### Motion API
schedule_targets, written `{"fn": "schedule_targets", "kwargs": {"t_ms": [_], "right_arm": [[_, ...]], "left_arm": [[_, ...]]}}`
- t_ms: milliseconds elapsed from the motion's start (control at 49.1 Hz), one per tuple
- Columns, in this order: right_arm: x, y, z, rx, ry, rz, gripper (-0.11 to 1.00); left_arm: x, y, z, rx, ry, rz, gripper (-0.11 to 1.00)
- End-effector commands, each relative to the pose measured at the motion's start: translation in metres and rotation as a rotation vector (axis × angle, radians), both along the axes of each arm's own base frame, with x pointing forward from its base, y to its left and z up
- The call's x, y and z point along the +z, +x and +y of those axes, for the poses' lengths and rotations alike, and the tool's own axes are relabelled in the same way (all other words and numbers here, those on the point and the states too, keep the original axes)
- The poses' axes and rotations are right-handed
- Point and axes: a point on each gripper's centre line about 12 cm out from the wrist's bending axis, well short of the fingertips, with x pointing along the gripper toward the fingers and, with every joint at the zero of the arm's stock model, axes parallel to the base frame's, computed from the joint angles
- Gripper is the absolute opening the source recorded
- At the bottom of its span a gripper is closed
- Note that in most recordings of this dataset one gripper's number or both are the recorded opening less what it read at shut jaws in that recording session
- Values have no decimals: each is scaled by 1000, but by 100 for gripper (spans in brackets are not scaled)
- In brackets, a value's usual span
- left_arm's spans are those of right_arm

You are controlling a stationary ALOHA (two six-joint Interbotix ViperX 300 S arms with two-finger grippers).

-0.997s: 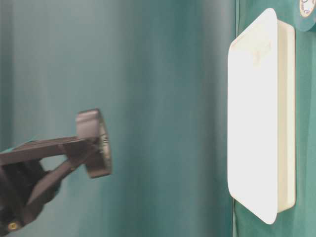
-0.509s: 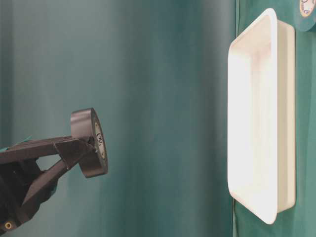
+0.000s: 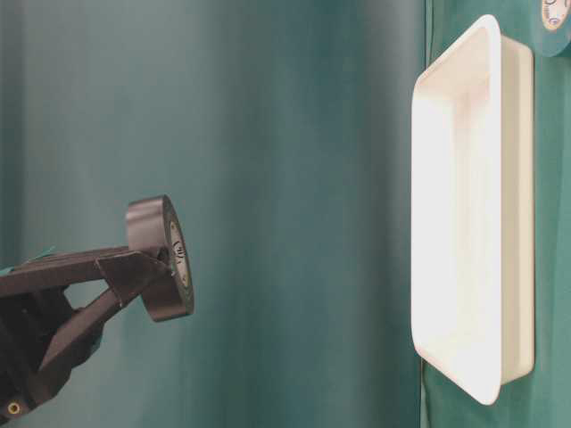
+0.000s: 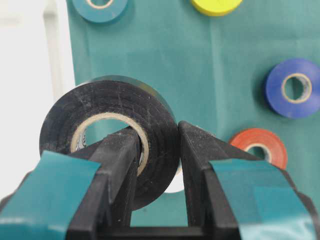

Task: Pick up the tape from a random location and place it into the white case.
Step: 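Lift the black tape roll and carry it toward the white tray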

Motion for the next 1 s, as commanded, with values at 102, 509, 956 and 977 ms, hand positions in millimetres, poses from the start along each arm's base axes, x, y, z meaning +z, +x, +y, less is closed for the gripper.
{"fn": "schedule_targets", "kwargs": {"t_ms": [102, 509, 956, 977], "right_arm": [[9, 2, 0, -1, -1, -21, 92], [9, 2, 0, -1, -1, -21, 92], [8, 2, 0, -1, 0, -12, 92], [8, 2, 0, -1, 0, -11, 92]], "left_arm": [[21, -3, 0, -1, 2, -60, 20], [16, 0, 29, 54, 22, -55, 20], [14, -8, 99, 177, 68, -45, 20], [14, -9, 102, 181, 70, -45, 20]]}}
